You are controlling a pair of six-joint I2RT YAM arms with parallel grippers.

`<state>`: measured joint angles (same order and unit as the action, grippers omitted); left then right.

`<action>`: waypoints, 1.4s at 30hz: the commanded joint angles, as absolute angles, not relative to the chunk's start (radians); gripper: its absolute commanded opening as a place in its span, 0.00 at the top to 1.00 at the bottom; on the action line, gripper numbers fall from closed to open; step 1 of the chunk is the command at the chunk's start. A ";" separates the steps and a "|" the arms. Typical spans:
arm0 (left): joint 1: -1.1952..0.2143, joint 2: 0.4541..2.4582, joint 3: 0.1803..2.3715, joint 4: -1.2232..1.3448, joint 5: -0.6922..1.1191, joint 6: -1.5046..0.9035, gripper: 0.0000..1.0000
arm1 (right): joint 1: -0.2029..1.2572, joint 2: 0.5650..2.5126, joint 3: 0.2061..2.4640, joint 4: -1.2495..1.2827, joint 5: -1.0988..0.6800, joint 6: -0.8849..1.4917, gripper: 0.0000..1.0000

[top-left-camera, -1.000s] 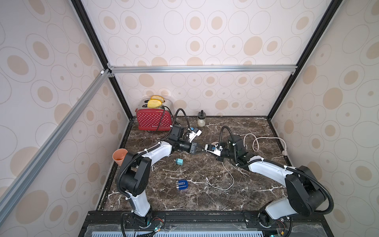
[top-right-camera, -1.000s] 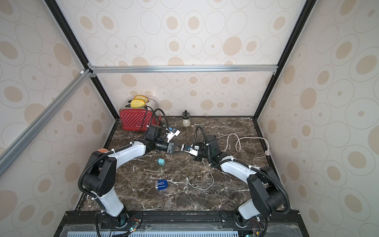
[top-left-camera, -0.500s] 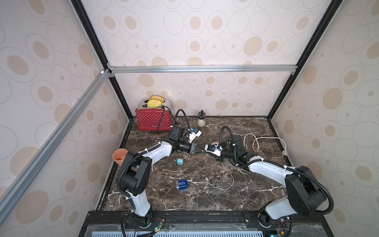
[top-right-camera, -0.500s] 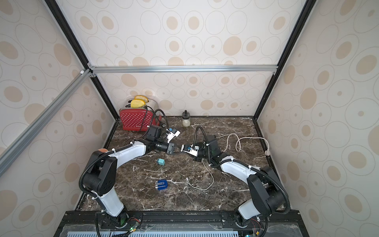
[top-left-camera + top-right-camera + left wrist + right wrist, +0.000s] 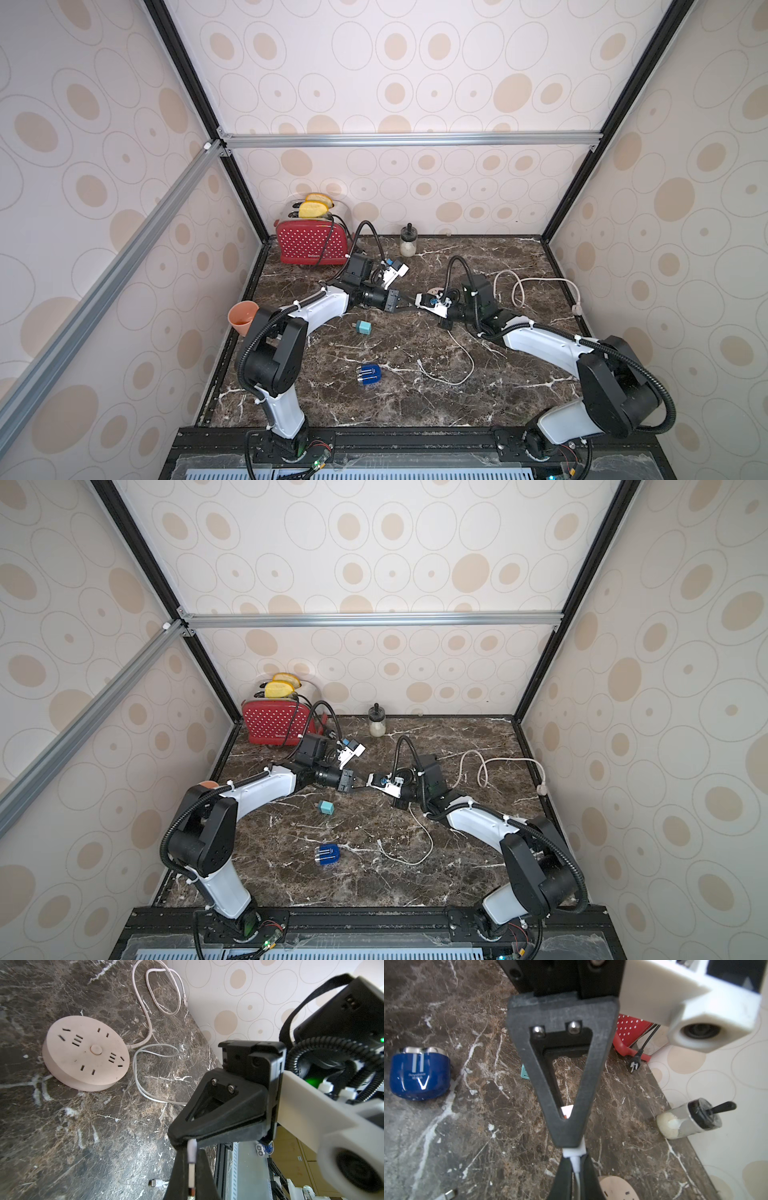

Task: Charge the electric shaver
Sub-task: Pick up the charging cable from the center of the board, then pick up the plug from the center of the board.

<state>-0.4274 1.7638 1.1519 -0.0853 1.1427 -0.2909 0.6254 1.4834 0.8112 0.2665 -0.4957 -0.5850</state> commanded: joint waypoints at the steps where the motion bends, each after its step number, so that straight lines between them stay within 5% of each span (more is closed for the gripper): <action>1: -0.432 1.772 1.175 -0.099 1.159 -0.260 0.97 | 0.630 1.458 0.806 0.308 -0.506 -0.581 1.00; 5: -0.431 1.767 1.174 -0.122 1.157 -0.251 0.88 | 0.630 1.444 0.817 0.255 -0.507 -0.574 1.00; 7: -0.431 1.767 1.184 -0.164 1.138 -0.236 0.54 | 0.628 1.435 0.817 0.246 -0.509 -0.563 1.00; 8: -0.426 1.762 1.194 -0.211 1.129 -0.205 0.45 | 0.629 1.433 0.821 0.230 -0.506 -0.560 1.00; 13: -0.362 1.641 1.150 -0.295 1.072 -0.110 0.31 | 0.600 1.427 0.895 0.031 -0.527 -0.526 1.00; 19: -0.237 1.432 1.077 -0.396 0.982 0.040 0.26 | 0.580 1.428 0.925 -0.096 -0.527 -0.450 1.00; 26: -0.229 1.263 1.015 -0.511 0.651 0.410 0.19 | 0.579 1.479 1.010 -0.299 -0.554 -0.373 1.00; 32: -0.230 1.316 1.035 -0.712 0.570 0.716 0.19 | 0.580 1.494 1.020 -0.331 -0.527 -0.307 1.00; 42: -0.241 1.485 1.027 -0.661 0.528 0.935 0.21 | 0.581 1.532 1.043 -0.364 -0.495 -0.275 1.00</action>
<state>-0.2337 1.4517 1.0164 -0.6407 0.5510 0.8021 0.5793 1.5108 1.0122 -0.3283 -0.4942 -0.2874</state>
